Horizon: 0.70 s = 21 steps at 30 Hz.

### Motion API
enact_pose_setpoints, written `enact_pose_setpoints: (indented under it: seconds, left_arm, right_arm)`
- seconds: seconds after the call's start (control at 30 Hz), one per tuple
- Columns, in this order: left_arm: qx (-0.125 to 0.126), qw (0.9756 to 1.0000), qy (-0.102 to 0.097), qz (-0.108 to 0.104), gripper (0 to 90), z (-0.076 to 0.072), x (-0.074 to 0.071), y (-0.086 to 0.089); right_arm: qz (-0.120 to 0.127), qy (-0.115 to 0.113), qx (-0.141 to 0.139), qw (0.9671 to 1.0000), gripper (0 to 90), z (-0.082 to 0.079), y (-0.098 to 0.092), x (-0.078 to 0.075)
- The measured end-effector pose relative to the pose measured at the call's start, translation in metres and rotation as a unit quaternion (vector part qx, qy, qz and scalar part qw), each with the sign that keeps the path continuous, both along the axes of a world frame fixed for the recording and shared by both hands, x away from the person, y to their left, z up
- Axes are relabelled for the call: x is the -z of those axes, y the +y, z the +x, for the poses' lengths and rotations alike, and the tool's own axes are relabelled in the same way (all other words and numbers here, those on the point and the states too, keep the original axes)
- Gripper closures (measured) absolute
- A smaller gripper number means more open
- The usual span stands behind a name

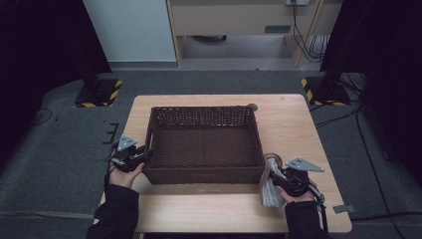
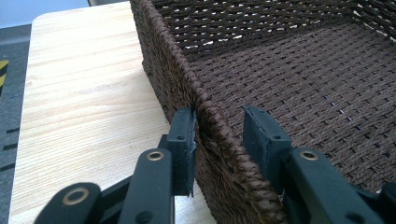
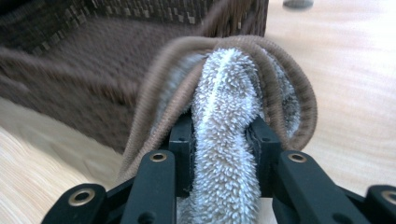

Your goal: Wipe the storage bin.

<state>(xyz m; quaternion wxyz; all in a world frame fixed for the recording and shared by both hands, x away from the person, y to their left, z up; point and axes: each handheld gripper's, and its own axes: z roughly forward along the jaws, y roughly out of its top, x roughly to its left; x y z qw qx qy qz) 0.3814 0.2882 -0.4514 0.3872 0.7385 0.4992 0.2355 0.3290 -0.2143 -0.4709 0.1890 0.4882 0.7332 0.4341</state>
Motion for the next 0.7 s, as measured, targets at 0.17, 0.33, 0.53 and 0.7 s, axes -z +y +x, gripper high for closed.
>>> enact_pose_setpoints:
  seconds: [0.17, 0.33, 0.53, 0.7]
  left_arm:
    - [0.001, 1.0, 0.0, 0.0, 62.7, 0.0, 0.0, 0.0]
    - [0.0, 1.0, 0.0, -0.001, 62.1, 0.0, 0.0, 0.0]
    - [0.0, 1.0, 0.0, 0.0, 61.2, 0.0, 0.0, 0.001]
    - [0.0, 1.0, 0.0, -0.005, 60.5, 0.001, 0.001, 0.001]
  right_arm:
    - [-0.03, 0.031, 0.0, 0.9991, 69.2, 0.004, 0.005, 0.016]
    - [-0.048, 0.049, -0.003, 0.9976, 69.1, 0.01, 0.006, 0.028]
    - [-0.037, 0.056, -0.005, 0.9978, 69.0, 0.013, 0.003, 0.028]
    - [-0.027, 0.029, 0.01, 0.9991, 68.8, 0.015, -0.01, 0.013]
